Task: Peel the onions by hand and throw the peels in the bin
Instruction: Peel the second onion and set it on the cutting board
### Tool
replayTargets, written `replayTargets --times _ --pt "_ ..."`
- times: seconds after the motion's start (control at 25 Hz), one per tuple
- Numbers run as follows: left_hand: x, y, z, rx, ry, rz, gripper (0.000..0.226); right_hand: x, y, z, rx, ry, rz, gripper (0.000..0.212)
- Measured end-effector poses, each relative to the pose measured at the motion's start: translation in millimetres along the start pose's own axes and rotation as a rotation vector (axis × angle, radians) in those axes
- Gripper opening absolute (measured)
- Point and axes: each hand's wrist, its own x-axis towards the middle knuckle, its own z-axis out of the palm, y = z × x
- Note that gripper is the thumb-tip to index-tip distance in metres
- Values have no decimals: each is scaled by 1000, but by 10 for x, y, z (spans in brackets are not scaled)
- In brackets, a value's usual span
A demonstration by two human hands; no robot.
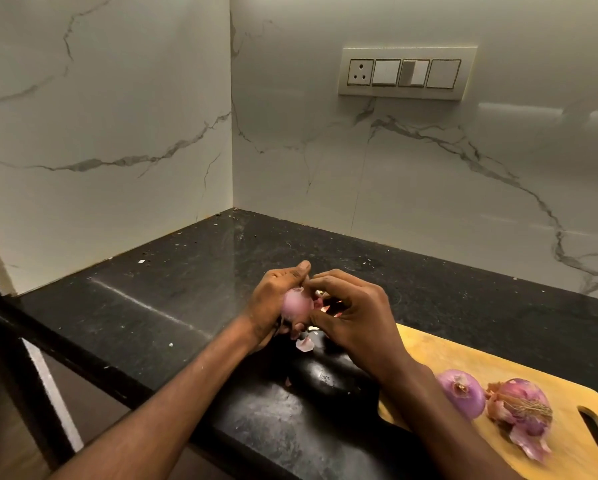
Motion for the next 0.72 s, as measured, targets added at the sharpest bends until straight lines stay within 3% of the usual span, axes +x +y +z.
replayTargets --times 0.2,0.44,0.64,0.72 --pt "-20 -6 45 -36 -65 -17 49 16 -4 -9 -22 -135 34 27" --pt "7 -62 9 -47 -124 -3 50 24 -4 -26 6 -175 45 23" --pt "18 -46 39 -60 -76 18 42 1 16 -7 80 -107 52 15" --pt "41 -59 33 -59 -16 23 42 6 25 -5 128 -42 90 24"
